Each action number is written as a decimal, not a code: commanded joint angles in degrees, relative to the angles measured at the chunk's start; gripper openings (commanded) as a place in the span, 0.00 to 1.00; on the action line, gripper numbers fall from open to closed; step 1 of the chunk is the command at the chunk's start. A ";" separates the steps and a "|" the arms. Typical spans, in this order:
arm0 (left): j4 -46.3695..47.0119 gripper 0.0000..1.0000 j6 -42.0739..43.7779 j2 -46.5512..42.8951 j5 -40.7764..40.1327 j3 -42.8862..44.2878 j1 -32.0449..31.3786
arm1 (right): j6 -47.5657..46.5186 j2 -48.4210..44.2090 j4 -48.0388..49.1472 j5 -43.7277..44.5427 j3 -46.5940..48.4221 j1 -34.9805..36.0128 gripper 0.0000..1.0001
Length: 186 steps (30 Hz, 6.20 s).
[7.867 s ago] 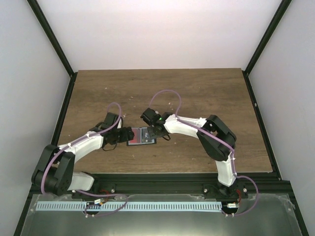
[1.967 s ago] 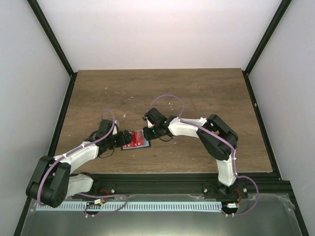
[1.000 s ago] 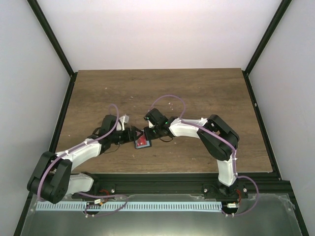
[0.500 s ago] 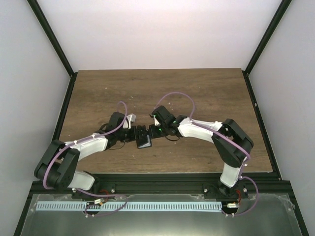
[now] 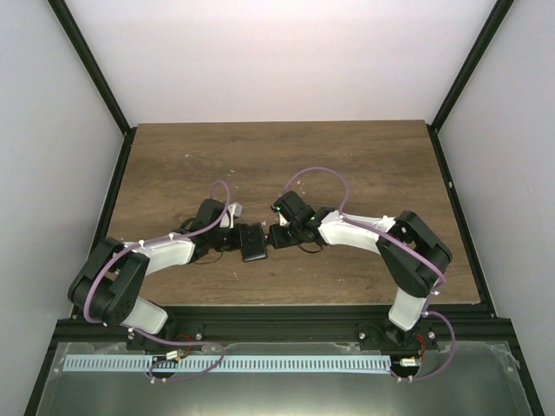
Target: Put the credit cards into the card holder
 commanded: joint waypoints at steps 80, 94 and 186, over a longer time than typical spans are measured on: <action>-14.05 0.10 10.13 10.42 -11.68 7.96 -5.59 | -3.16 1.41 -1.17 4.39 6.15 -2.05 0.01; -13.70 0.10 10.65 11.12 -10.41 7.63 -5.67 | 3.03 6.34 3.66 -2.21 8.20 -0.05 0.01; -15.45 0.13 11.87 6.43 -10.09 6.36 -5.32 | 11.05 7.29 4.75 5.41 6.26 3.89 0.01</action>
